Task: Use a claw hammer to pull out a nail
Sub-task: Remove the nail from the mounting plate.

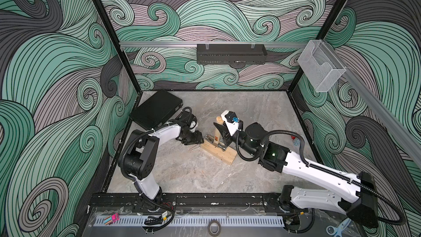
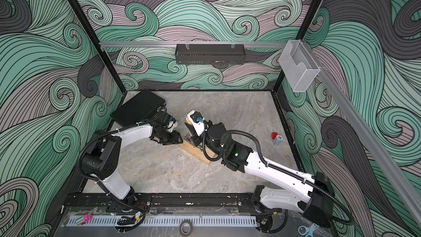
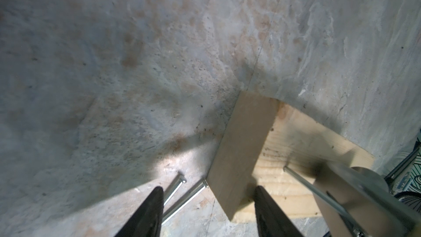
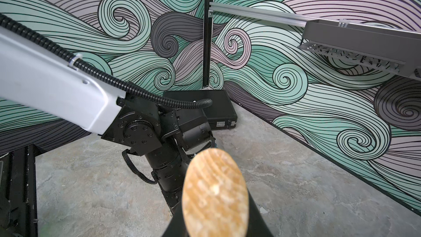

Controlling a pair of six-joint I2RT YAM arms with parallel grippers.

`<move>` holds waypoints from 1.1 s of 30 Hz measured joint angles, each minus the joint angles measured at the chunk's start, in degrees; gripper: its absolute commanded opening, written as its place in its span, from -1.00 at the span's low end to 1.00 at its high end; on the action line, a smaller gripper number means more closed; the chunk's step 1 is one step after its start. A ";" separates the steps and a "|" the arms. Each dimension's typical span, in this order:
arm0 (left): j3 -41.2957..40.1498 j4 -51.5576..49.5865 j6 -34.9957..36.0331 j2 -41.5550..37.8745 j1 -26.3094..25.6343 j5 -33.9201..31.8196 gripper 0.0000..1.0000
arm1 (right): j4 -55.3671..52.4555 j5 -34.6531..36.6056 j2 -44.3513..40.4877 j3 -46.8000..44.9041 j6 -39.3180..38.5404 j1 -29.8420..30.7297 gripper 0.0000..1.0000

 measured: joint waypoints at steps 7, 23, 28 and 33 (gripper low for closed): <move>0.66 -0.28 -0.02 0.57 0.00 -0.02 0.21 | 3.34 0.55 -2.45 -3.32 0.59 0.00 -1.00; 1.25 -0.94 -0.02 1.03 0.00 0.28 0.20 | 9.07 1.18 -3.74 -7.06 1.29 -0.04 -1.00; 1.33 -1.07 -0.02 1.11 -0.02 0.33 0.20 | 10.54 1.20 -3.78 -7.82 1.40 -0.04 -1.00; 1.46 -1.20 -0.02 1.27 0.00 0.59 0.19 | 12.13 1.36 -3.91 -8.72 1.51 -0.04 -1.00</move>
